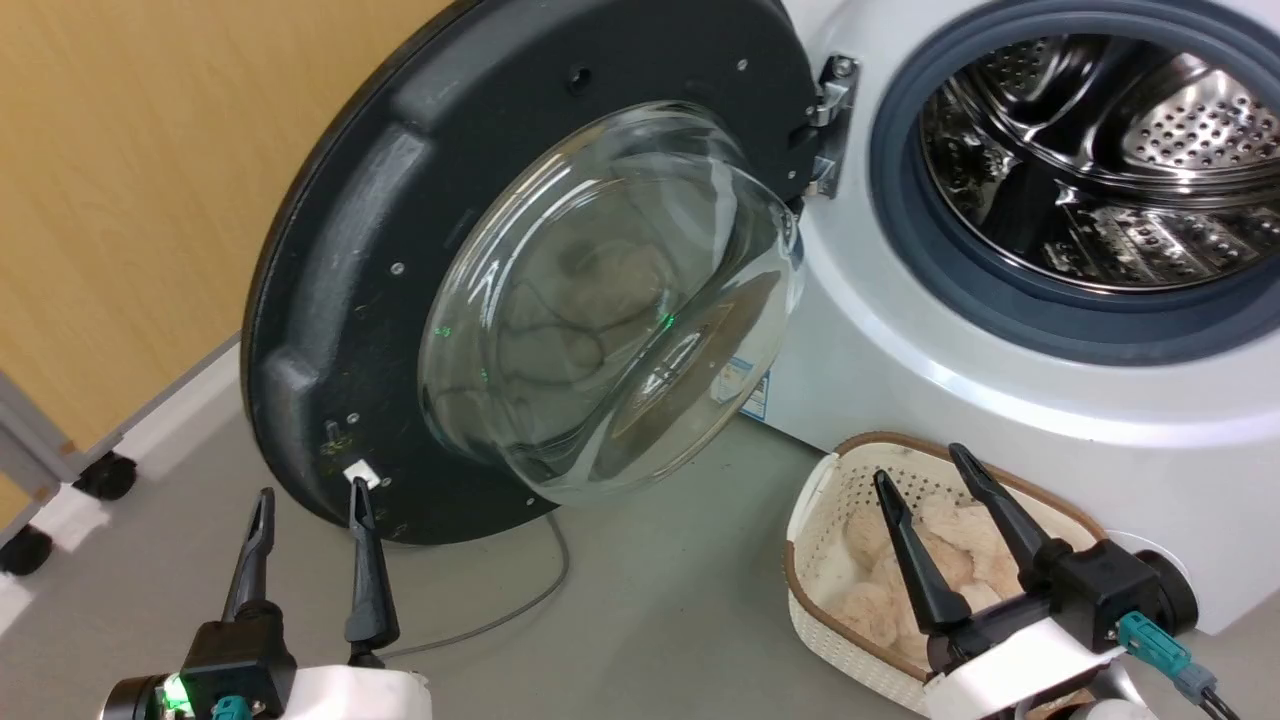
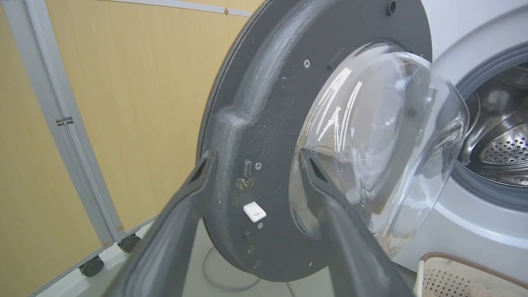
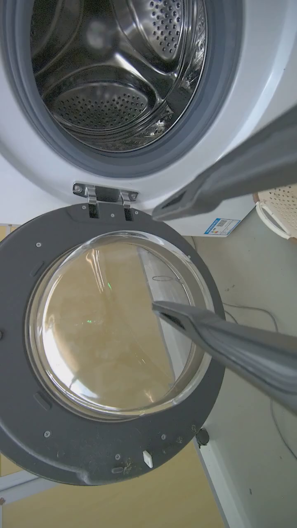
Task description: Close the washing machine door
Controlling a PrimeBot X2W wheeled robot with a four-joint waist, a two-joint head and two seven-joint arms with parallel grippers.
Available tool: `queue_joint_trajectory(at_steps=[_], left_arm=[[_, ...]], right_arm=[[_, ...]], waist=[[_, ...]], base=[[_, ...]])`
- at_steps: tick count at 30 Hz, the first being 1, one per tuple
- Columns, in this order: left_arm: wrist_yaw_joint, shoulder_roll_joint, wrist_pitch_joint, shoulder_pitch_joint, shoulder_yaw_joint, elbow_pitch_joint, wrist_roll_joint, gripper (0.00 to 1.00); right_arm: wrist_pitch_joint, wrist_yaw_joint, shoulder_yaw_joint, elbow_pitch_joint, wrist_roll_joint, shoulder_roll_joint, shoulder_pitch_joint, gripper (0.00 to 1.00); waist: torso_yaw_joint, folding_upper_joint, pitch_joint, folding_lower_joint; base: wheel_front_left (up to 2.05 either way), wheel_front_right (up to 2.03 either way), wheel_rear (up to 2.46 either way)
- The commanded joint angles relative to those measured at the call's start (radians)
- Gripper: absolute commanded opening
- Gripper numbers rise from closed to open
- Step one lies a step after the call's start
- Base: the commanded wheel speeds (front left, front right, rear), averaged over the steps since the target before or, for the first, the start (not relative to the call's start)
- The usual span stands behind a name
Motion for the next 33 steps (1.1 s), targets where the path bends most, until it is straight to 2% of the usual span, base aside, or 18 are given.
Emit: queue_joint_trajectory(at_steps=[1,25,26,27,33], left_arm=[[0.008,0.000,-0.011,0.016,0.000,-0.006,-0.003,1.00],[0.042,0.000,-0.061,0.034,0.000,-0.039,-0.018,1.00],[0.040,0.000,-0.063,0.037,-0.003,-0.038,-0.022,0.34],[0.034,0.000,-0.065,0.039,-0.007,-0.037,-0.022,0.00],[-0.005,0.009,-0.070,0.011,0.010,-0.036,-0.049,0.00]], right_arm=[[-0.008,0.000,0.006,0.005,0.012,-0.005,-0.017,1.00],[-0.058,0.001,0.028,0.014,0.035,-0.014,-0.017,1.00],[-0.060,0.001,0.028,0.013,0.035,-0.014,-0.015,1.00],[-0.062,0.001,0.028,0.013,0.035,-0.014,-0.013,1.00],[-0.067,0.001,0.005,-0.002,0.026,-0.012,0.011,1.00]], waist=[[0.006,0.0000,0.001,-0.0001],[0.111,0.0000,0.009,-0.0001],[0.115,0.0000,0.009,-0.0001],[0.119,0.0000,0.009,-0.0001],[0.129,0.0000,0.015,-0.0001]], base=[[0.00,0.00,0.00],[0.00,0.00,0.00],[0.00,0.00,0.00],[0.00,0.00,0.00],[0.00,0.00,0.00]])
